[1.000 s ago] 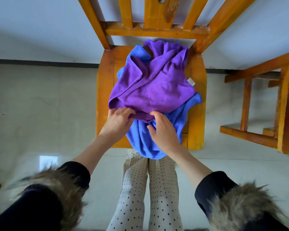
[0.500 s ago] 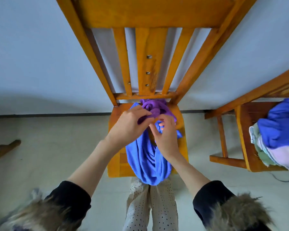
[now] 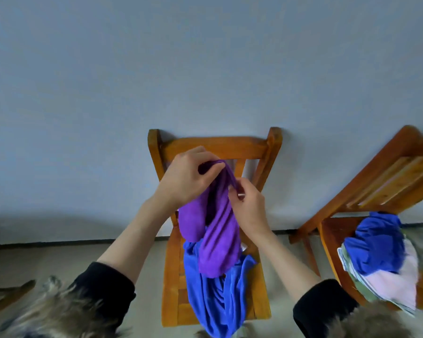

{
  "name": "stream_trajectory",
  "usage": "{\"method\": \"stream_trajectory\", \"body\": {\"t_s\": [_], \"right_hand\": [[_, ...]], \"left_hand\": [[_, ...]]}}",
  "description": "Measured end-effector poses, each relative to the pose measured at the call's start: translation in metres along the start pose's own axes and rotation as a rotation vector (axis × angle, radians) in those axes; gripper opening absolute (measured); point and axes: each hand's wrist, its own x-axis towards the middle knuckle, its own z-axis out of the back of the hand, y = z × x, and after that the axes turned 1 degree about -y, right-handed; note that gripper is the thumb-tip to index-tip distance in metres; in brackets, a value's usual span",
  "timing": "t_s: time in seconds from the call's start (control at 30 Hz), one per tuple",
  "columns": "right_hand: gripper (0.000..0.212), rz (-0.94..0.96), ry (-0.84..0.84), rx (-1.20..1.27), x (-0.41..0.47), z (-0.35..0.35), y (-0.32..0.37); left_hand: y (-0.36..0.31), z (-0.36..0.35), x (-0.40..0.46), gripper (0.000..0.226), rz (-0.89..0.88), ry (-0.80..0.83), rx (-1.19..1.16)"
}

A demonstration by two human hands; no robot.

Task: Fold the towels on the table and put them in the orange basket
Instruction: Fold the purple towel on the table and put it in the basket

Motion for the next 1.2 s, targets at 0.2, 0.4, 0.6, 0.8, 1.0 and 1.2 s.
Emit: {"method": "stream_trajectory", "body": {"t_s": [0.2, 0.4, 0.6, 0.8, 1.0, 1.2], "right_hand": [[0.011, 0.058, 0.0, -0.08, 0.022, 0.03, 0.04], [0.023, 0.093, 0.079, -0.11, 0.017, 0.033, 0.075], [0.017, 0.369, 0.251, -0.131, 0.012, 0.042, 0.118], [0.012, 0.627, 0.468, -0.057, -0.01, 0.012, 0.18], [0.01, 0.718, 0.537, 0.098, -0.057, -0.042, 0.25], [0.027, 0.691, 0.647, 0.181, -0.122, -0.115, 0.306]], "left_hand": [[-0.029, 0.067, -0.002, 0.013, 0.08, -0.186, 0.082], [-0.058, 0.121, -0.039, 0.01, 0.177, -0.379, 0.215], [-0.079, 0.157, -0.114, 0.009, 0.415, -0.495, 0.465], [-0.107, 0.193, -0.211, 0.006, 0.58, -0.57, 0.589], [-0.124, 0.224, -0.313, 0.01, 0.808, -0.74, 0.673], [-0.136, 0.257, -0.414, 0.006, 0.977, -0.818, 0.722]]}}
